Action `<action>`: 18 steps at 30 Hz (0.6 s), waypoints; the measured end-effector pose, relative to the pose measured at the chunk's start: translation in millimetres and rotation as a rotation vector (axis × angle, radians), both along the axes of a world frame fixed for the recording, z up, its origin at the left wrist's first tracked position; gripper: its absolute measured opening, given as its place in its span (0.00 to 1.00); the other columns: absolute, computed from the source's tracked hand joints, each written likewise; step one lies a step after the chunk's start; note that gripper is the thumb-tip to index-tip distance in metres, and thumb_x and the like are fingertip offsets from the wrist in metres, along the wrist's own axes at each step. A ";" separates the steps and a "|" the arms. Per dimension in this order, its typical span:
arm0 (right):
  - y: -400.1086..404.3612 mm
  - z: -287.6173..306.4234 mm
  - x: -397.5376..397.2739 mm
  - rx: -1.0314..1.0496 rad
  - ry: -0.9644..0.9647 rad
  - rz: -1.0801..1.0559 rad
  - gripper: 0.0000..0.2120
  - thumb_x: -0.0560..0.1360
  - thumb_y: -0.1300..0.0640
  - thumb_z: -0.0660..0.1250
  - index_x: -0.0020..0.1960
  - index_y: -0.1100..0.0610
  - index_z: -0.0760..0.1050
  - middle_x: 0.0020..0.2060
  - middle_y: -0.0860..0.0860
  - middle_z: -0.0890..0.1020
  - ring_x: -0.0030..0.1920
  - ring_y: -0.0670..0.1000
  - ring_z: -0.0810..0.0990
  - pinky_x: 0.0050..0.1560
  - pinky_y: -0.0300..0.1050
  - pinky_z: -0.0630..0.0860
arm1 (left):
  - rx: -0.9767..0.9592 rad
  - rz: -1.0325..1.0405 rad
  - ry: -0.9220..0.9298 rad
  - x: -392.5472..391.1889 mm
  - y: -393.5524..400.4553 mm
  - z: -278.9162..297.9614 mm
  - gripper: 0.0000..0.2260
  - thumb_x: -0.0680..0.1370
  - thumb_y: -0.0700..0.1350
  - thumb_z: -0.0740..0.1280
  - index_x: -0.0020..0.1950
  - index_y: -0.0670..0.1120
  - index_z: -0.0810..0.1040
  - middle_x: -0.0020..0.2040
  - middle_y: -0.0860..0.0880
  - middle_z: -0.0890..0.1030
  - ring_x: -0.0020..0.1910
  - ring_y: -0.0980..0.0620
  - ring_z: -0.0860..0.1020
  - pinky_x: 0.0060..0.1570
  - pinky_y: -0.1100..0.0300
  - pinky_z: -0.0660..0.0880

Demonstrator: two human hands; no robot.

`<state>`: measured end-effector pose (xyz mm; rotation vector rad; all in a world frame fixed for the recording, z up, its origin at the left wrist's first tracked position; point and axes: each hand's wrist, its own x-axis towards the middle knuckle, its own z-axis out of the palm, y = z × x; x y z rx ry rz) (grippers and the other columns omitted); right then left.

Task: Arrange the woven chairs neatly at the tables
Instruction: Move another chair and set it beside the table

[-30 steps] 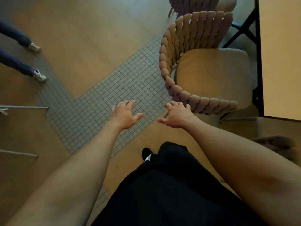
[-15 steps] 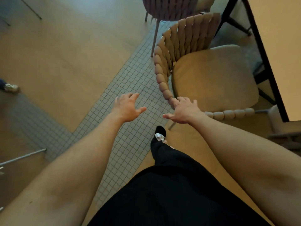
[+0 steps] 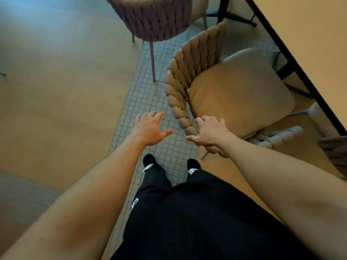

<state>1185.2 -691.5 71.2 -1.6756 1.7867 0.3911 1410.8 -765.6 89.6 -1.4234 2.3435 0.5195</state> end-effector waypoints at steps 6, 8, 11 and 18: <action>-20.4 -4.2 12.8 0.011 0.002 -0.227 0.43 0.74 0.24 0.58 0.79 0.50 0.60 0.75 0.55 0.67 0.76 0.60 0.63 0.73 0.68 0.59 | 0.006 -0.253 -0.003 -14.8 -67.0 -3.1 0.37 0.77 0.69 0.60 0.80 0.51 0.58 0.77 0.45 0.64 0.76 0.44 0.62 0.75 0.40 0.56; -26.1 -5.6 20.2 0.009 -0.001 -0.319 0.43 0.73 0.24 0.58 0.78 0.50 0.61 0.75 0.55 0.67 0.75 0.60 0.63 0.73 0.69 0.59 | -0.001 -0.353 0.001 -18.8 -86.9 -3.9 0.37 0.76 0.70 0.60 0.79 0.51 0.59 0.77 0.45 0.64 0.76 0.44 0.62 0.75 0.40 0.57; -33.4 -7.9 34.4 0.034 -0.007 -0.443 0.44 0.73 0.23 0.58 0.79 0.50 0.61 0.76 0.55 0.66 0.76 0.60 0.62 0.74 0.69 0.58 | 0.016 -0.463 0.001 -25.1 -116.3 -6.1 0.38 0.76 0.71 0.59 0.80 0.52 0.58 0.78 0.46 0.63 0.76 0.44 0.61 0.75 0.39 0.56; -33.3 -17.1 70.7 0.069 0.005 -0.755 0.44 0.73 0.23 0.58 0.79 0.50 0.60 0.77 0.54 0.64 0.77 0.59 0.60 0.74 0.69 0.56 | 0.054 -0.783 -0.013 -43.1 -156.1 -27.6 0.38 0.75 0.72 0.59 0.79 0.52 0.61 0.77 0.46 0.65 0.76 0.43 0.62 0.74 0.40 0.56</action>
